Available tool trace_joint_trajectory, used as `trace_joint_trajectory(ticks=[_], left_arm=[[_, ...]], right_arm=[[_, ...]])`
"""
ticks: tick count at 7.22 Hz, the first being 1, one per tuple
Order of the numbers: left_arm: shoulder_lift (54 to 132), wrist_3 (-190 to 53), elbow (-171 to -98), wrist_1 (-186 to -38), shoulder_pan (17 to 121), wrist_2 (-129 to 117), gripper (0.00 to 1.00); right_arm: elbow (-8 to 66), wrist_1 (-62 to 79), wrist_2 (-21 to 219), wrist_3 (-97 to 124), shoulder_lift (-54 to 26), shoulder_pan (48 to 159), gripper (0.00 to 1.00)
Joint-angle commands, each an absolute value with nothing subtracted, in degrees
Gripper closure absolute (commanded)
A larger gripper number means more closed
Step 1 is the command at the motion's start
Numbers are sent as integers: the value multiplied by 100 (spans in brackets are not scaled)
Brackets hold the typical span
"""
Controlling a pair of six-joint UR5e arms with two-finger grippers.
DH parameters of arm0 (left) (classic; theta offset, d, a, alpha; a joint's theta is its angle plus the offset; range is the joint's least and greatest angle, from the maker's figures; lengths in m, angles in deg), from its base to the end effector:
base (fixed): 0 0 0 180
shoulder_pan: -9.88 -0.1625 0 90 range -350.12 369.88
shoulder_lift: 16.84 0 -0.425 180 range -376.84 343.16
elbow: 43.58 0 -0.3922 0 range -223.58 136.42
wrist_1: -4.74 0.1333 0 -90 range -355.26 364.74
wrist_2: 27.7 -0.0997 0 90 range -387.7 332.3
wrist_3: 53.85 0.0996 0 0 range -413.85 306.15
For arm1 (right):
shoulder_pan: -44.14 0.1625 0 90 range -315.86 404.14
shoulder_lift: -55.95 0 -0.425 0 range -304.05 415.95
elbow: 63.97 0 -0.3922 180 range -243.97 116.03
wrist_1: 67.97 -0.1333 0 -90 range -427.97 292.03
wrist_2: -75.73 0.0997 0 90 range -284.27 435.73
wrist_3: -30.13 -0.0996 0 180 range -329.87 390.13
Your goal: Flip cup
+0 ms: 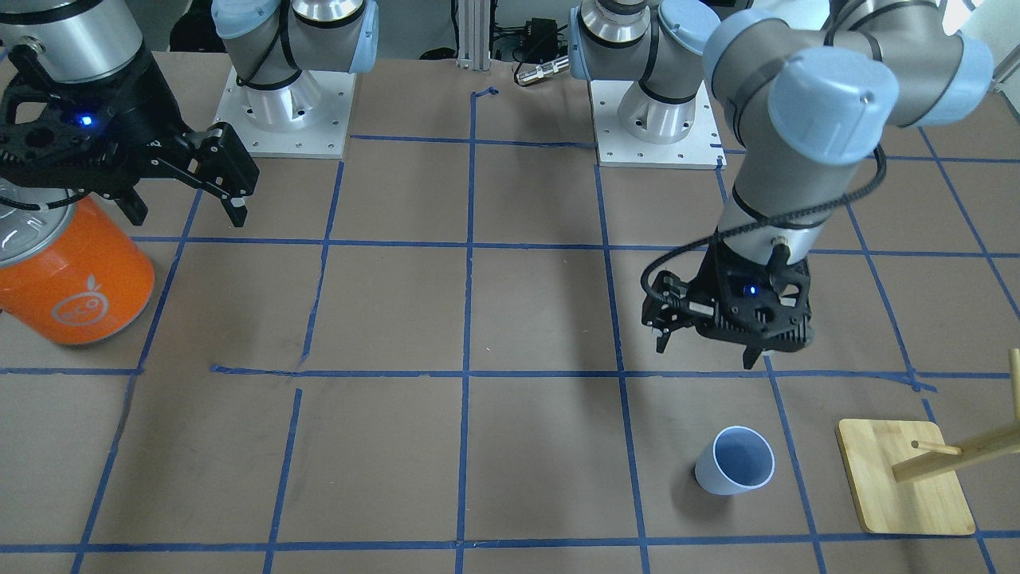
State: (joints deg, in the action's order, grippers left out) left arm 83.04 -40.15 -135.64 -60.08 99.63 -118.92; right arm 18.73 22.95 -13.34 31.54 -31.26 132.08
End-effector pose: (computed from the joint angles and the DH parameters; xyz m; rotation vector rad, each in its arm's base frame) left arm -0.1287 -0.5771 0.4260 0.3561 3.0520 -0.3500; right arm 0.1161 -0.5249 0.5281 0.0165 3.1247 -0.1489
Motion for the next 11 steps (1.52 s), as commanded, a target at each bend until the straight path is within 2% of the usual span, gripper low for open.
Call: trace_joint_trajectory(ticks=[1,2,4,7,11], left_arm=[[7782,-4467,-13780,-6517,10110,-11884,2],[7825,-4949,-13649,-6696,10137,-11893,2],[7913,-5059,-12616,-8335,10137,-11867,0],[7660,-4937,-12452,-8508,10190,-11919,0],[7702,-5662,-12575,-8474,10181,-11876,0]], right_arm=[[1874,2300,-1339,3136,-3132,13212,0],[1874,2291,-1339,3145,-3124,13212,0],[1874,2291,-1339,3154,-3124,13212,0],[1874,2283,-1339,3163,-3124,13212,0],[1891,2274,-1339,3163,-3124,13212,0]])
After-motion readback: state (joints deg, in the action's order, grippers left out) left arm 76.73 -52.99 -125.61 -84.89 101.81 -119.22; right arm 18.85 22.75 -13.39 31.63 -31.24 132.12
